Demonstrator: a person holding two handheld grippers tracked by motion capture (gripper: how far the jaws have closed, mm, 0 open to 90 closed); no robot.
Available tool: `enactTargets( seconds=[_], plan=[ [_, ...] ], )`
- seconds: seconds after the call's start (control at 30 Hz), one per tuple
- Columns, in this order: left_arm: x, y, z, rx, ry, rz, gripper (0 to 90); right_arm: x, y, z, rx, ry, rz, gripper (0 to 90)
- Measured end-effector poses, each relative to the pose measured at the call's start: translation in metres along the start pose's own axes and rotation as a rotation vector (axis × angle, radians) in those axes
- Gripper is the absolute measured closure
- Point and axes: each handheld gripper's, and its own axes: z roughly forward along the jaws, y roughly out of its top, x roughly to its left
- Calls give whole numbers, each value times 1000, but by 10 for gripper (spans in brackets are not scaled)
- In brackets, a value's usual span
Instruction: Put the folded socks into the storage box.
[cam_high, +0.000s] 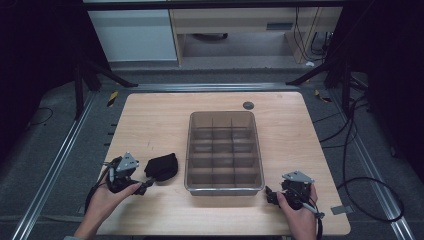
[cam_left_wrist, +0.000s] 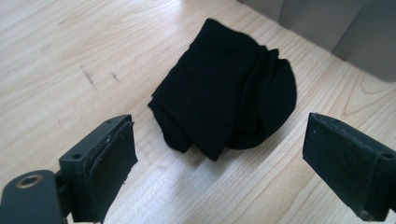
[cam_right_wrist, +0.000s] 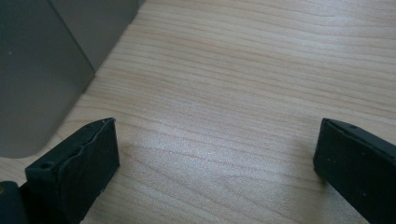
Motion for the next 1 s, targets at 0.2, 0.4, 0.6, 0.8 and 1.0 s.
enactTargets(
  seconds=[0.2,0.4,0.6,0.8,1.0],
  plan=[
    [-2,16,2,32,-9,59,106,0,0,0,0,0,0,5],
    [-3,28,7,89,-18,152,139,0,0,0,0,0,-1,5],
    [-5,36,14,142,-27,155,162,0,0,0,1,5,-1,5],
    [-10,46,19,164,-36,210,170,1,0,0,1,7,-5,5],
    [-12,50,25,195,-39,239,151,0,0,0,-1,8,-11,5]
  ],
)
